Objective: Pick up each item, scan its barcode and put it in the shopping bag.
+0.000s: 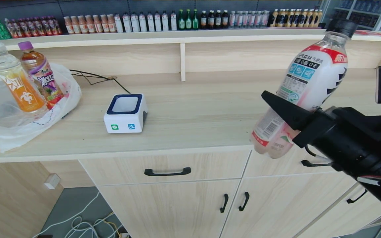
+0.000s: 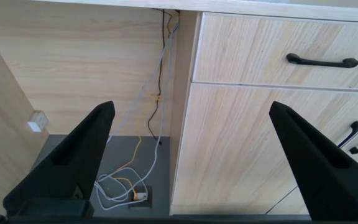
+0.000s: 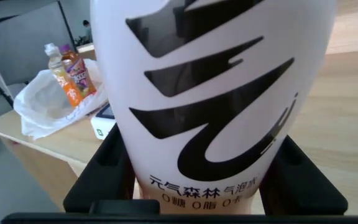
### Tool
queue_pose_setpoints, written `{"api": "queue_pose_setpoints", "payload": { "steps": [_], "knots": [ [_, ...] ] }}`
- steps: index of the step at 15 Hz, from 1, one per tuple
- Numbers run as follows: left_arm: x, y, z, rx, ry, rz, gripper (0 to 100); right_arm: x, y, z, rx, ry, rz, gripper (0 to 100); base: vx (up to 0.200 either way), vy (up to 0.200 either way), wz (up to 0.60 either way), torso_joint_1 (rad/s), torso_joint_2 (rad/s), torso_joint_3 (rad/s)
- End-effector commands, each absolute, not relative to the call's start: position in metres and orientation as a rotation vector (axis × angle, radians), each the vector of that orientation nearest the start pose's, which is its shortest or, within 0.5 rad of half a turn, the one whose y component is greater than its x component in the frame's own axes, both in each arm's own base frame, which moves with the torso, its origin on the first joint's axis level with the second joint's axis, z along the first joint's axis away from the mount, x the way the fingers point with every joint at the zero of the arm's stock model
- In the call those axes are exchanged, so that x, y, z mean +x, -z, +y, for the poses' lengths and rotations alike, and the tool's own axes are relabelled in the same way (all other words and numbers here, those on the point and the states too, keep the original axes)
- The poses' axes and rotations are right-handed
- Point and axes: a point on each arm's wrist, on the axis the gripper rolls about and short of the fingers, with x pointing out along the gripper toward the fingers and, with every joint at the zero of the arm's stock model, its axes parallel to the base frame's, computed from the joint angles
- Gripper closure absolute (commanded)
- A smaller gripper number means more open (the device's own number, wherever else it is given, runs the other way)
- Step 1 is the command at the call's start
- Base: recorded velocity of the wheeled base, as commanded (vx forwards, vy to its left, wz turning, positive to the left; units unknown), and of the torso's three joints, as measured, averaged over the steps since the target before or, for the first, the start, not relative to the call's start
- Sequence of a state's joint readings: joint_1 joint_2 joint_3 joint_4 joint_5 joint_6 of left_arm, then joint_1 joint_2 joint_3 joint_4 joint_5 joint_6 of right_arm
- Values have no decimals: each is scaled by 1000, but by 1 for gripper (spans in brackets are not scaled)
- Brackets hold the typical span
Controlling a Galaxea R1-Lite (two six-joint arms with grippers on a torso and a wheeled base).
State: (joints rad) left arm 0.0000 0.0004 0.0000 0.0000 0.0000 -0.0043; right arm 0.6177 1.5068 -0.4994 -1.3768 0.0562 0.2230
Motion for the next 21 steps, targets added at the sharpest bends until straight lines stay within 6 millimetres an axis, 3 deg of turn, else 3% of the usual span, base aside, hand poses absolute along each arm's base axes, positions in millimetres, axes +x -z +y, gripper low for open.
{"api": "queue_pose_setpoints", "payload": {
  "steps": [1,5,10,14,21],
  "knots": [
    [-23,-75,0,-5,2,0,0,188,-225,137,344,-771,-272,100,0,0,0,0,0,0],
    [-23,-75,0,-5,0,0,0,186,-228,140,432,-936,-229,100,0,0,0,0,0,0],
    [-23,-75,0,-5,0,0,0,162,-239,174,546,-1198,-166,100,0,0,0,0,0,0],
    [-23,-75,0,-5,0,0,0,154,-246,193,591,-1282,-154,100,0,0,0,0,0,0],
    [-23,-75,0,-5,0,0,0,162,-254,208,597,-1325,-173,100,0,0,0,0,0,0]
  ]
}}
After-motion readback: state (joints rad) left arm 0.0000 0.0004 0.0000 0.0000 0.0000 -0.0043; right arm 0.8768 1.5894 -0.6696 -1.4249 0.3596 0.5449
